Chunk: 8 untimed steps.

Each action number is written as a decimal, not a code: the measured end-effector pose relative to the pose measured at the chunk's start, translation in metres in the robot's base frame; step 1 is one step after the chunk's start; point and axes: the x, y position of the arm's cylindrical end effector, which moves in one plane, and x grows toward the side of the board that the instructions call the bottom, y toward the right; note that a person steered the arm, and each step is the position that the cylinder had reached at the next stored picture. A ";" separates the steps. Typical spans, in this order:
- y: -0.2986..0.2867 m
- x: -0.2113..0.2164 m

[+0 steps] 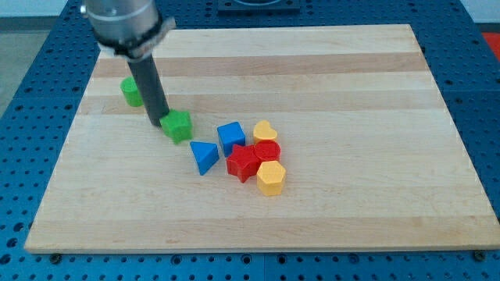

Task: Push the green circle downwards

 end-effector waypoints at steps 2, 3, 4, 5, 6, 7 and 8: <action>0.003 0.013; 0.000 -0.061; -0.001 -0.085; -0.043 -0.110; -0.064 -0.126; -0.064 -0.135; -0.066 -0.133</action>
